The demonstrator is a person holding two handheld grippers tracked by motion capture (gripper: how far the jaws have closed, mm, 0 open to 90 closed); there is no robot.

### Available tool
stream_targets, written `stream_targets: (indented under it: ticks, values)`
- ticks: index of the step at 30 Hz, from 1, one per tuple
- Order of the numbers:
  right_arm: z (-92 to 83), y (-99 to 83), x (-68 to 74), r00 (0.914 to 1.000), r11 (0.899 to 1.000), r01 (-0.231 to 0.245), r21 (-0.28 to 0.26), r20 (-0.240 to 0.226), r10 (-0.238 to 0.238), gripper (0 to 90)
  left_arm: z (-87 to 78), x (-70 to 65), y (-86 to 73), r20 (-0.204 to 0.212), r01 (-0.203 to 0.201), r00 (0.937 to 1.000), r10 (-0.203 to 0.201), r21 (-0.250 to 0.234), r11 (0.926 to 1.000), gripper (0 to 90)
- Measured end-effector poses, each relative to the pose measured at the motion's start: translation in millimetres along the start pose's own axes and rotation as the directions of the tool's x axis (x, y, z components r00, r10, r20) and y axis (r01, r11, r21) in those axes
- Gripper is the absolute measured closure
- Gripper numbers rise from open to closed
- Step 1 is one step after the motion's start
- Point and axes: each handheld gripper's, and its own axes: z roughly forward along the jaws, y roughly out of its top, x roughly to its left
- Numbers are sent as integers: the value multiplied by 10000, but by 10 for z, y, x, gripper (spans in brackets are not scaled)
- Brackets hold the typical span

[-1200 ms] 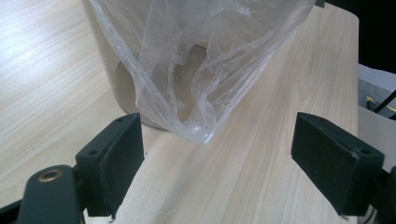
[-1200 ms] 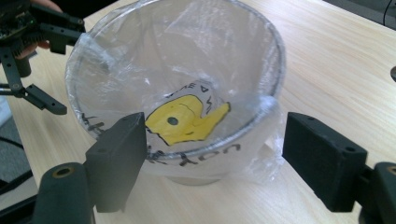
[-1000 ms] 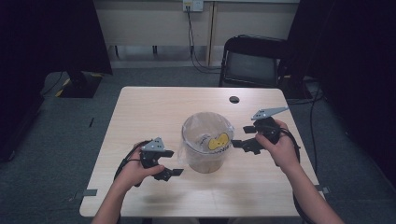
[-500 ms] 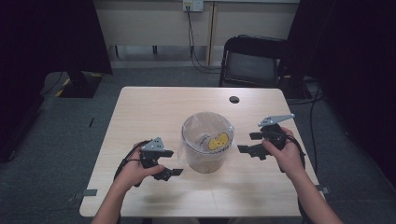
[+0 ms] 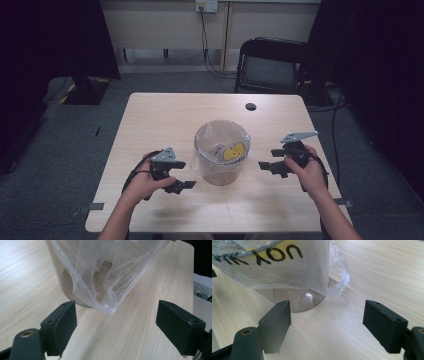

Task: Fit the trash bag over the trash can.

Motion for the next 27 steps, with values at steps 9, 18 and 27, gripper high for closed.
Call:
stream_targets:
  ticks: [9,18,27]
  values:
    - [57,-169,-101,9994,9994,-346,47,59,346,223,2,6,-7,4,27,10000,-27,65,10000,166]
    - [84,-313,-194,9980,9980,-613,177,182,610,223,4,12,-12,-4,51,10000,-51,51,10000,166]
    - [92,-416,-249,9967,9966,-782,241,236,776,223,17,9,-18,5,67,10000,-67,133,9999,166]
